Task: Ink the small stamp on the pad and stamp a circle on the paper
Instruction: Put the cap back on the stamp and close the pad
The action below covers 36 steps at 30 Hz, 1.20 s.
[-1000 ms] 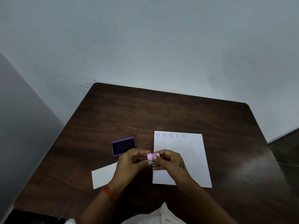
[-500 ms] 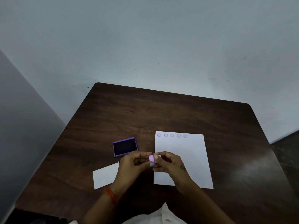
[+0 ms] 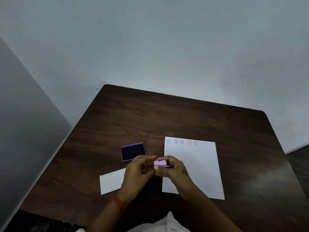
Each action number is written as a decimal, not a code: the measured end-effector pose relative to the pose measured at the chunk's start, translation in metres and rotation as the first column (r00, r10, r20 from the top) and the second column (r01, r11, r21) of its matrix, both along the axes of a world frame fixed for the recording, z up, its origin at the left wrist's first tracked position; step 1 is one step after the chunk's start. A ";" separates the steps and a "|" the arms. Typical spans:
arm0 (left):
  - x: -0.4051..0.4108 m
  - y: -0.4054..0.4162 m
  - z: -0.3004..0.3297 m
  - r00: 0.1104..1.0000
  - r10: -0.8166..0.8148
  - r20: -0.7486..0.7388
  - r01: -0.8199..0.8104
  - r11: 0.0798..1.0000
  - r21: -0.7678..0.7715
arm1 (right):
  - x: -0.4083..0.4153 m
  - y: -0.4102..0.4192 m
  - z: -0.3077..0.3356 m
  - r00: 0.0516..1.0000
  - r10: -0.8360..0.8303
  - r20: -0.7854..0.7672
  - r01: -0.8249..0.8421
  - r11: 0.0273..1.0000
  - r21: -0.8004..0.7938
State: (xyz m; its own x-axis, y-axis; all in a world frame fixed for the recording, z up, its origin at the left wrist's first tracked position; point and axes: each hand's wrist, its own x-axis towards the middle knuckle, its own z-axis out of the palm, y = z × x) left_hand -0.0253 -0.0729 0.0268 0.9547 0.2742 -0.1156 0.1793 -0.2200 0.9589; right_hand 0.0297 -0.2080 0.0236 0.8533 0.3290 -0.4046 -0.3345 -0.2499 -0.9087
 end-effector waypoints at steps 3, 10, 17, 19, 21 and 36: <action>-0.004 0.011 -0.006 0.998 0.043 -0.052 -0.043 0.999 -0.001 | 0.007 0.012 -0.012 0.970 0.070 0.234 -0.010 0.969 -0.249; -0.016 0.034 -0.021 0.977 0.194 -0.084 -0.183 0.976 0.118 | 0.014 0.035 -0.045 0.981 0.103 0.162 -0.032 0.920 -0.390; -0.026 0.045 -0.030 0.959 0.256 -0.118 -0.243 0.963 0.113 | 0.018 0.038 -0.039 0.909 0.395 0.131 -0.229 0.738 -0.634; -0.027 0.048 -0.029 0.955 0.275 -0.109 -0.262 0.958 0.119 | 0.018 0.037 -0.034 0.867 0.454 0.206 -0.205 0.700 -0.684; -0.029 0.052 -0.027 0.952 0.295 -0.087 -0.281 0.949 0.139 | 0.017 0.039 -0.026 0.857 0.419 0.300 -0.111 0.719 -0.686; -0.057 0.076 -0.034 0.684 0.555 -0.474 -0.409 0.829 0.382 | -0.023 0.099 -0.032 0.839 0.523 0.152 -0.371 0.753 -0.543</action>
State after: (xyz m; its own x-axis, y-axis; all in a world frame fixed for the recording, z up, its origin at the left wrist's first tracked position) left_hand -0.0826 0.0036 -0.0073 0.4705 0.7652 -0.4394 0.7924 -0.1473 0.5920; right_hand 0.0063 -0.1087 -0.0084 0.7548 0.5328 -0.3827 0.1747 -0.7256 -0.6655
